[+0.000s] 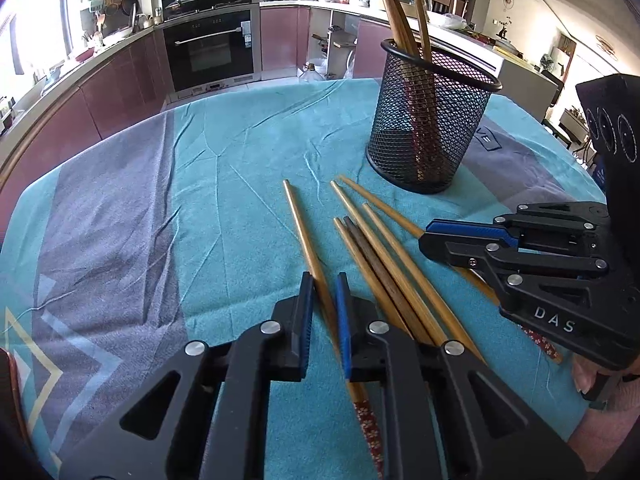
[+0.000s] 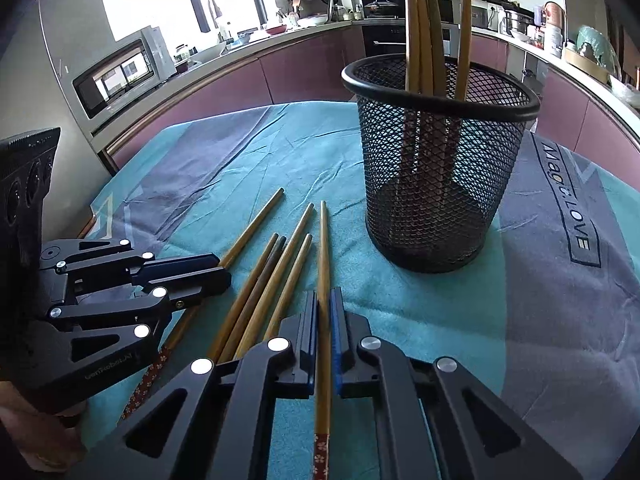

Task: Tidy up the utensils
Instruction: 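Lift the chopstick upright over the mesh cup with the left tool while the right tool lowers its chopstick in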

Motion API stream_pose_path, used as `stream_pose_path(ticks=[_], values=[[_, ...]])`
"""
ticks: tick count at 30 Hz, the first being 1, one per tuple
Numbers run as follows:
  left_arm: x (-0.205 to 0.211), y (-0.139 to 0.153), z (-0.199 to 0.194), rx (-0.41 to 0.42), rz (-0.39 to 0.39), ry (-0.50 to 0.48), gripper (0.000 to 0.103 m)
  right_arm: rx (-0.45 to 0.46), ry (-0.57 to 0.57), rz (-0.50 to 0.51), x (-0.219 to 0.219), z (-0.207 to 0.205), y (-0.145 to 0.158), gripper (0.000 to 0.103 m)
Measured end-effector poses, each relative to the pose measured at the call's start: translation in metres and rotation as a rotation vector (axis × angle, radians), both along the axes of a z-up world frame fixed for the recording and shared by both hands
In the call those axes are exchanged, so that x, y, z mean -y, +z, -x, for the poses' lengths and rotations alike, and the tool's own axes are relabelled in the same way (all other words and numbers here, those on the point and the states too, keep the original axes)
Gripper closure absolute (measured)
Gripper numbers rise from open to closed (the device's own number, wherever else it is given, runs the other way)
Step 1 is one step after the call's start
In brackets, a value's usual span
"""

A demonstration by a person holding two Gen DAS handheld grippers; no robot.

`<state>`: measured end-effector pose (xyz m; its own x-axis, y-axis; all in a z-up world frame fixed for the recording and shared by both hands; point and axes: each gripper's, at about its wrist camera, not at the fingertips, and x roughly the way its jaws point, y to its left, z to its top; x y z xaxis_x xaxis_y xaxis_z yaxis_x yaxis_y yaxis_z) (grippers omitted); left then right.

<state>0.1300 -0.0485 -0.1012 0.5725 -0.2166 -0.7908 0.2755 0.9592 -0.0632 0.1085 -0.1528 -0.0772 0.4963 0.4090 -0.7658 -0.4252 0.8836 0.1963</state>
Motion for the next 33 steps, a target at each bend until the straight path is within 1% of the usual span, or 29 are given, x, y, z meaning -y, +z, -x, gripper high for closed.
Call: stream_pose_path(ticks=[5,12,24,27,33], values=[[0.0,0.001,0.0,-0.003,0.014,0.013,0.095,-0.001,0.0,-0.032,0.008,0.002,0.004,0.098],[-0.005,0.005,0.005,0.007,0.031,0.016,0.095,0.011,0.021,-0.068,0.011,0.01,0.012,0.098],[-0.012,0.03,0.018,0.064,0.068,0.008,0.095,0.08,0.031,-0.13,0.025,0.023,0.04,0.098],[-0.015,0.039,0.022,0.075,0.1,-0.002,0.095,0.1,0.024,-0.148,0.032,0.025,0.048,0.098],[-0.031,0.065,0.029,0.111,0.195,-0.035,0.095,0.152,0.002,-0.181,0.048,0.027,0.068,0.098]])
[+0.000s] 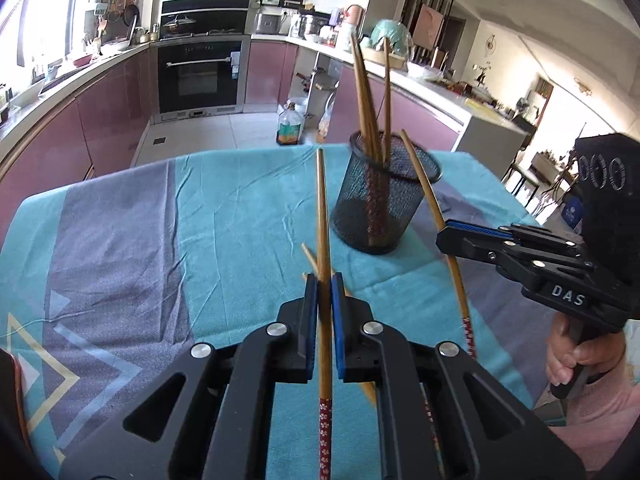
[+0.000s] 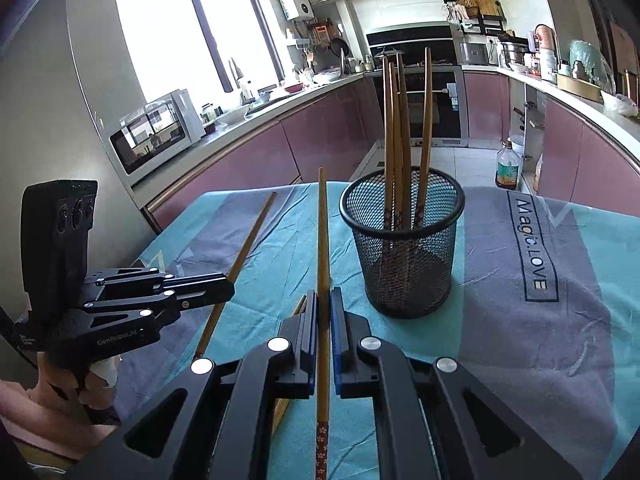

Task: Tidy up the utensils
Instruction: 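Lift the chopstick upright over the mesh cup with the left tool while the right tool lowers its chopstick in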

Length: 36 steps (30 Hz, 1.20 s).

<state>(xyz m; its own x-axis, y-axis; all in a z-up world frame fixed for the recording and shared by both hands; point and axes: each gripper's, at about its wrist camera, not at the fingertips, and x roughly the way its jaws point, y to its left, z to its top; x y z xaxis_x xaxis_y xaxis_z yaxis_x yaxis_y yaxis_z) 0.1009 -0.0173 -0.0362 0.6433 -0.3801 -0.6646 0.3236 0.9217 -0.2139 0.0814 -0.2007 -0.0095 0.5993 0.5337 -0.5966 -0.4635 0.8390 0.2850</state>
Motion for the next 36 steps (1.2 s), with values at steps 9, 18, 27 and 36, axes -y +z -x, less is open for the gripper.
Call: stream_pose_path(ticks=[9,18,27,36], values=[[-0.013,0.05,0.006,0.087,0.126,-0.052,0.095,0.091,-0.058,-0.047,0.024,-0.003,0.032,0.098],[-0.012,0.091,-0.005,0.166,0.199,-0.064,0.095,0.177,-0.065,-0.079,0.039,-0.01,0.064,0.098],[0.001,0.127,-0.028,0.244,0.215,-0.061,0.095,0.275,-0.067,-0.082,0.043,-0.017,0.1,0.098],[0.011,0.15,-0.046,0.293,0.233,-0.059,0.095,0.33,-0.082,-0.078,0.049,-0.031,0.116,0.098]])
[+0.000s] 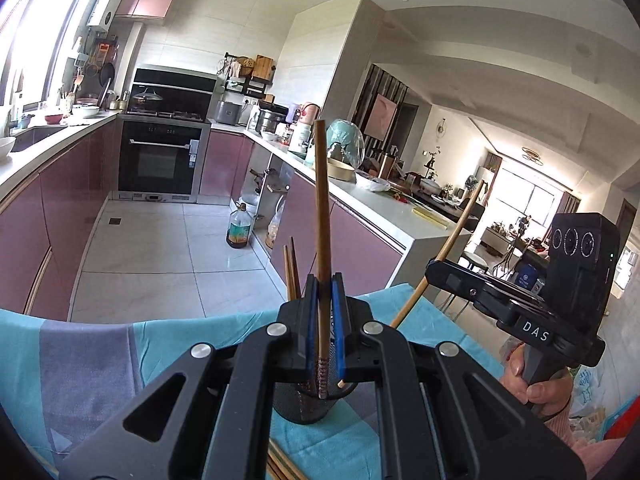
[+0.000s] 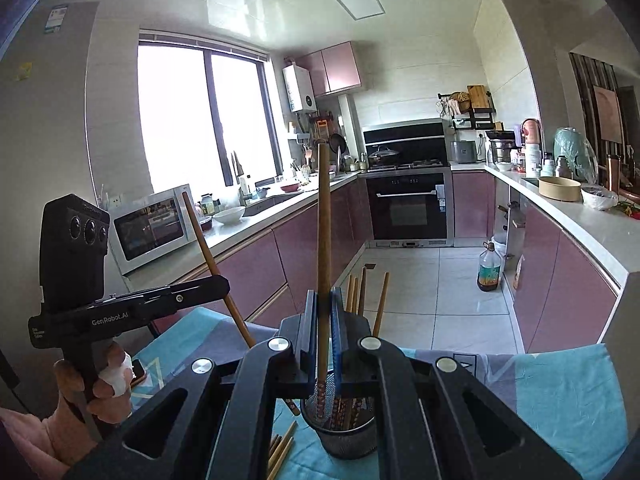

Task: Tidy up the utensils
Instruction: 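Lift the chopstick upright over the mesh cup with the left tool while the right tool lowers its chopstick in, then lower the chopstick into the mesh cup and open the left tool while the right tool releases its chopstick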

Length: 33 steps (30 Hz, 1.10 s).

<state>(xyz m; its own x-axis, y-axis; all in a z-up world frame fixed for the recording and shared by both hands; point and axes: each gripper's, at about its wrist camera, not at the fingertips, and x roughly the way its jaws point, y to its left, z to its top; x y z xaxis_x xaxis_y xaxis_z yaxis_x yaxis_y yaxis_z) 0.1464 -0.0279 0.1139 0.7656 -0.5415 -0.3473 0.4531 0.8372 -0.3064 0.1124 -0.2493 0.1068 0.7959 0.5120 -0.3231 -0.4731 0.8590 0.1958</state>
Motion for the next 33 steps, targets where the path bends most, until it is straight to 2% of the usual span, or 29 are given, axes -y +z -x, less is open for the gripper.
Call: stream_pose_path(ticks=[6,20,26,33], values=[[0.014,-0.005,-0.013,-0.009,-0.04,0.01,0.095,-0.031,-0.016,0.021,-0.005,-0.016,-0.008,0.098],[0.048,-0.044,-0.041,-0.146,-0.23,-0.043,0.095,-0.194,-0.006,0.143,-0.024,-0.047,-0.045,0.098],[0.056,-0.059,-0.057,-0.193,-0.276,-0.067,0.095,-0.273,-0.009,0.181,-0.03,-0.061,-0.061,0.098],[0.06,-0.071,-0.079,-0.229,-0.281,-0.046,0.093,-0.299,-0.033,0.167,-0.031,-0.071,-0.069,0.096]])
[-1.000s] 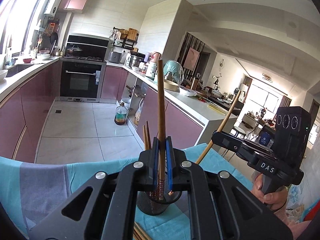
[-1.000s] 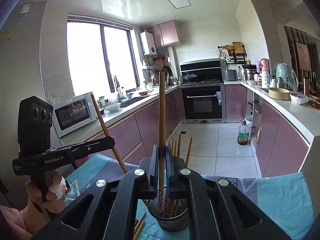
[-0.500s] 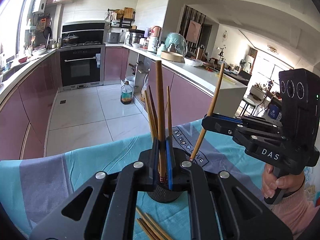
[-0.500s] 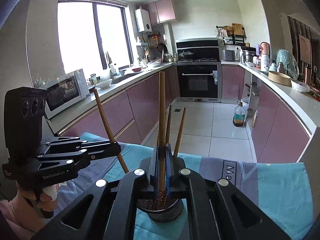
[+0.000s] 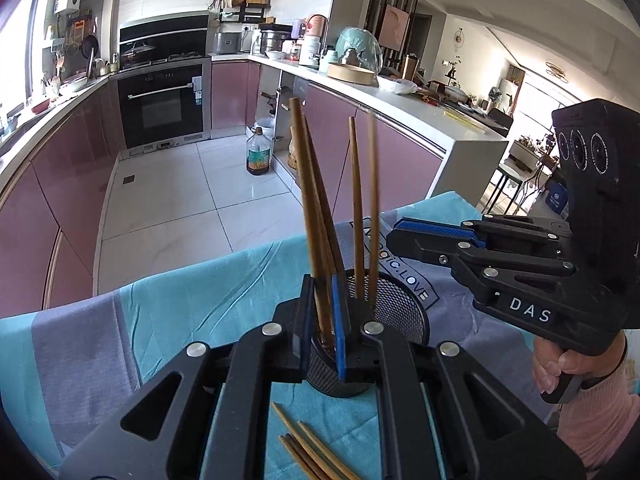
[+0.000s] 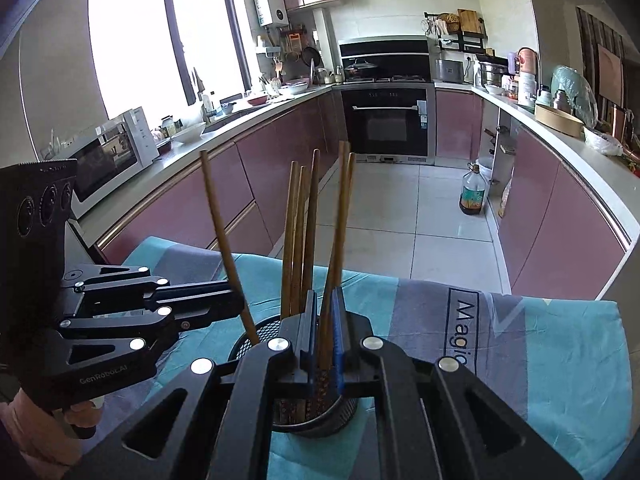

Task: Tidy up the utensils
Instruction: 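Lower the chopstick into the mesh cup and open the left tool while the right tool releases its chopstick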

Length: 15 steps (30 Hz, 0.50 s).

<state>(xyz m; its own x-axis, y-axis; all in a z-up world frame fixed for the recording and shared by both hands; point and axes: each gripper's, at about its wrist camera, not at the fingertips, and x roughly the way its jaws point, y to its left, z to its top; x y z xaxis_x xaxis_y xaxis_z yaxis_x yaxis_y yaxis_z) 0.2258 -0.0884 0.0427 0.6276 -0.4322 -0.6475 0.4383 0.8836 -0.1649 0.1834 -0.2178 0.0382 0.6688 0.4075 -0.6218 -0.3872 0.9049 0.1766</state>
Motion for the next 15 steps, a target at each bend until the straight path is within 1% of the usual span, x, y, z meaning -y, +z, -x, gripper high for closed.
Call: stream_pose_path(ticks=[6,7,9,11,12,14,15], values=[[-0.007,-0.004,0.002,0.011,0.013,0.026,0.09,0.006,-0.012,-0.019,0.001,0.0,0.0,0.094],[-0.009,-0.003,0.004,0.021,0.017,0.031,0.088,0.011,-0.013,-0.024,0.002,0.001,0.0,0.092],[-0.012,-0.002,0.008,0.04,0.022,0.043,0.084,0.02,-0.014,-0.029,0.004,0.004,0.001,0.088],[-0.017,0.001,0.014,0.064,0.028,0.058,0.075,0.032,-0.013,-0.035,0.005,0.009,0.001,0.083],[-0.02,0.003,0.018,0.078,0.031,0.063,0.074,0.04,-0.011,-0.037,0.004,0.013,0.002,0.082],[-0.025,0.006,0.029,0.112,0.035,0.074,0.067,0.057,-0.008,-0.04,0.003,0.019,0.005,0.079],[-0.028,0.008,0.034,0.127,0.036,0.08,0.065,0.066,-0.005,-0.043,0.003,0.024,0.007,0.079]])
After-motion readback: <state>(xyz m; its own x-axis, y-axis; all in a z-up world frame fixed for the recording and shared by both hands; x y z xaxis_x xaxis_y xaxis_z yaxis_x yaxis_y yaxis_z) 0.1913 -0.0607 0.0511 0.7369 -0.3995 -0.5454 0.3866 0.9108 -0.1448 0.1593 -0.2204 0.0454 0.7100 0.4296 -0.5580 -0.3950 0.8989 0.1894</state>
